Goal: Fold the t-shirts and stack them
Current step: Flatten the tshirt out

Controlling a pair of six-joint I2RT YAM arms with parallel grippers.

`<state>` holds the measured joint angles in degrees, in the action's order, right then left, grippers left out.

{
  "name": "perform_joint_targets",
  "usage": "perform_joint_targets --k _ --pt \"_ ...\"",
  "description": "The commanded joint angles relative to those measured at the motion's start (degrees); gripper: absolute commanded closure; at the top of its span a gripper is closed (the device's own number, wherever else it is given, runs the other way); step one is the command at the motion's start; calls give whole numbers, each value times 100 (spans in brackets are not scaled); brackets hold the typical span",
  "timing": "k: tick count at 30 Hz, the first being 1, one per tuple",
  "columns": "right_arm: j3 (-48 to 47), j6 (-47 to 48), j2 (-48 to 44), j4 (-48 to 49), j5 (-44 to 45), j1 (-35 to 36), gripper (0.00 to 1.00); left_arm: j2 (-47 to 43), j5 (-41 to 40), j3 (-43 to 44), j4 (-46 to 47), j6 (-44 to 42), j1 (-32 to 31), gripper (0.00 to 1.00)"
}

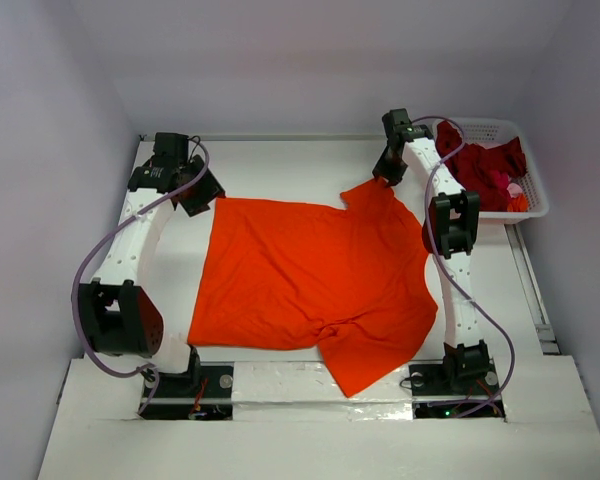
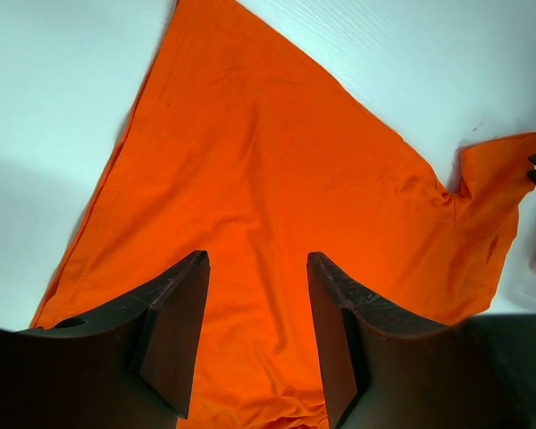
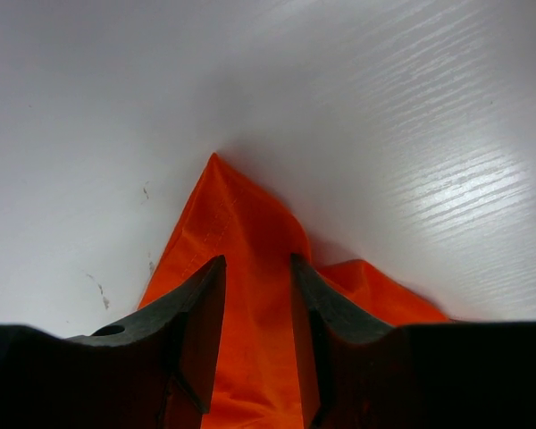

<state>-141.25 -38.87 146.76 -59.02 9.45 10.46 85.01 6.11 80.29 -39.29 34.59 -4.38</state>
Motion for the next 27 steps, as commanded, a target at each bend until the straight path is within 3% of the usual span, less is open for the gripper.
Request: perform_joint_targets --k 1,16,27 --pt "-25 -173 -69 -170 -31 -35 59 -231 136 162 0 -40 43 55" --pt "-289 -156 90 -513 -189 -35 70 -318 206 215 -53 -84 148 55" --pt "466 -50 -489 -154 -234 -35 54 -319 382 285 -35 -93 323 54"
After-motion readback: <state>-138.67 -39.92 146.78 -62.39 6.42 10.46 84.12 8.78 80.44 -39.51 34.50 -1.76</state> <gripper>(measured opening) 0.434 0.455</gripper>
